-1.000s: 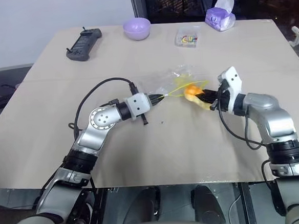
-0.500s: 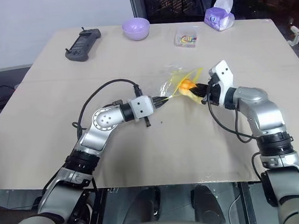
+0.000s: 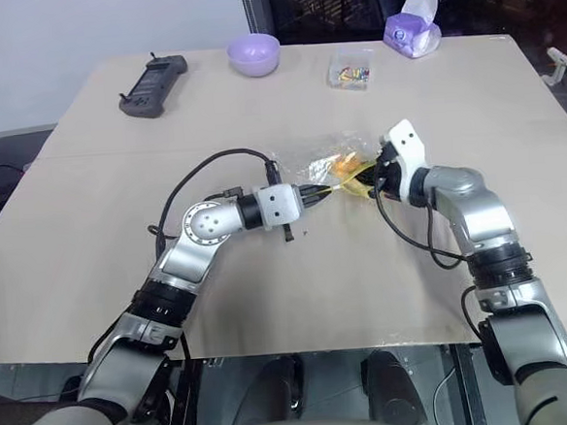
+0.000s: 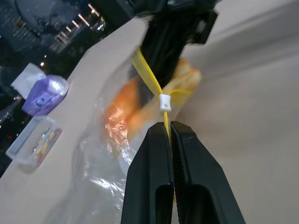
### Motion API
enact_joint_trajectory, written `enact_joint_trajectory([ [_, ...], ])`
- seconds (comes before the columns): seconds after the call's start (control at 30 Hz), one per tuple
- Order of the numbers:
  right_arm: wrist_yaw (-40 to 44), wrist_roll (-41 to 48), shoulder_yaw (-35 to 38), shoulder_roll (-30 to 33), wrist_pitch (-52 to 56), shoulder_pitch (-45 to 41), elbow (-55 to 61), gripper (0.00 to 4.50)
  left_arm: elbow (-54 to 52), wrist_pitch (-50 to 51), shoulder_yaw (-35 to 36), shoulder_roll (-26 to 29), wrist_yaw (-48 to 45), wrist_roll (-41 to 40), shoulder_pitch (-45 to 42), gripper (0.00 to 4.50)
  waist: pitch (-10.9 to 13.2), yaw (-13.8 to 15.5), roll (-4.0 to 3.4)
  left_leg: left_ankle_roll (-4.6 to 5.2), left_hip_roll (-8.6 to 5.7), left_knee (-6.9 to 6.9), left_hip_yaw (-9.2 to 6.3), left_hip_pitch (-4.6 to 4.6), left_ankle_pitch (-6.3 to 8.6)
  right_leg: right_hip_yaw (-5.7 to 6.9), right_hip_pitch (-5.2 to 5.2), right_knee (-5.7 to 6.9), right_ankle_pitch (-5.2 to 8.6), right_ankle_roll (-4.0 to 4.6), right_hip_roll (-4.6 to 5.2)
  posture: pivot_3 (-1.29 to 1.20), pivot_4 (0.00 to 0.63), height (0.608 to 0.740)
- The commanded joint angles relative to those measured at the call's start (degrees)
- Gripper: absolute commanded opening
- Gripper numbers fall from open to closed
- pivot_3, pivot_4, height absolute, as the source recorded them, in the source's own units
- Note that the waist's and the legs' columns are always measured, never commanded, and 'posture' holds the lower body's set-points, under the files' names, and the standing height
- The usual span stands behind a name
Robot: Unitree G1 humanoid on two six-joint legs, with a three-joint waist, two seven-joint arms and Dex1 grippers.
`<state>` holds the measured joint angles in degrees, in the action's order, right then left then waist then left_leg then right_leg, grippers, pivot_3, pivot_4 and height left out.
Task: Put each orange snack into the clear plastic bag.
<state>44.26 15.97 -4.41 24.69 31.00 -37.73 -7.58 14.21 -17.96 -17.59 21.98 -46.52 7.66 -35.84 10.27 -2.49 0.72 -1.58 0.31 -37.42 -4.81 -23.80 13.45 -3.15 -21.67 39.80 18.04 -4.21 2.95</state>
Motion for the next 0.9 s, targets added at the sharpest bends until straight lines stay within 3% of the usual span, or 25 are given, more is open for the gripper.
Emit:
enact_joint_trajectory([
  [0.03, -3.81, 1.16, 3.11, -1.87, 0.89, -2.19, 0.64, 0.01, -0.99, -1.33, 0.13, -0.27, -0.08, -0.63, -1.09, 0.0, 0.0, 0.09, 0.0, 0.0, 0.0, 0.0, 0.0, 0.0, 0.0, 0.0, 0.0, 0.0, 0.0, 0.0, 0.0, 0.0, 0.15, 0.74],
  [0.07, -6.07, 1.54, 4.2, -3.23, 1.98, -2.84, -0.2, 0.01, -1.05, -1.33, 0.06, -0.36, -0.09, -0.7, -1.06, 0.0, 0.0, 0.07, 0.0, 0.0, -0.01, 0.0, 0.0, 0.0, 0.0, 0.0, 0.0, 0.0, 0.0, 0.0, 0.0, 0.0, 0.15, 0.74],
  [0.17, -9.74, 1.54, 5.14, -6.06, 4.04, -3.48, -1.28, 1.26, -1.36, -1.47, -0.36, -0.77, -0.08, -0.68, -0.77, 0.0, 0.0, 0.05, 0.0, -0.04, -0.01, 0.0, -0.01, 0.0, -0.02, 0.0, -0.01, 0.02, 0.0, 0.0, 0.0, 0.0, 0.15, 0.74],
  [0.4, -9.32, 0.39, 4.12, -4.73, 3.72, -2.33, -0.25, 4.45, -1.47, -1.2, -0.48, -1.62, 0.73, -0.39, -0.86, 0.0, 0.0, 0.04, -0.01, -0.01, -0.01, 0.0, 0.0, -0.01, -0.01, 0.0, -0.01, 0.01, 0.0, 0.0, 0.0, 0.0, 0.15, 0.74],
  [0.77, 6.12, 5.52, 5.63, 10.62, 4.79, 6.06, 6.58, 4.45, 0.24, -1.4, -0.15, -1.51, 1.66, -0.21, -1.27, 0.0, 0.0, 0.08, 0.0, 0.01, -0.02, 0.0, 0.0, -0.02, 0.01, 0.0, 0.0, -0.02, 0.0, 0.0, 0.01, 0.0, 0.15, 0.74],
  [0.9, 5.1, -1.42, 4.26, 15.46, -2.7, 8.37, 2.92, 4.45, 0.35, -1.59, -0.25, -1.47, 1.59, -0.37, -1.34, 0.0, 0.0, 0.01, 0.0, 0.02, 0.0, 0.0, 0.04, 0.02, 0.01, -0.04, 0.0, 0.0, 0.0, 0.0, 0.0, 0.0, 0.15, 0.74],
])
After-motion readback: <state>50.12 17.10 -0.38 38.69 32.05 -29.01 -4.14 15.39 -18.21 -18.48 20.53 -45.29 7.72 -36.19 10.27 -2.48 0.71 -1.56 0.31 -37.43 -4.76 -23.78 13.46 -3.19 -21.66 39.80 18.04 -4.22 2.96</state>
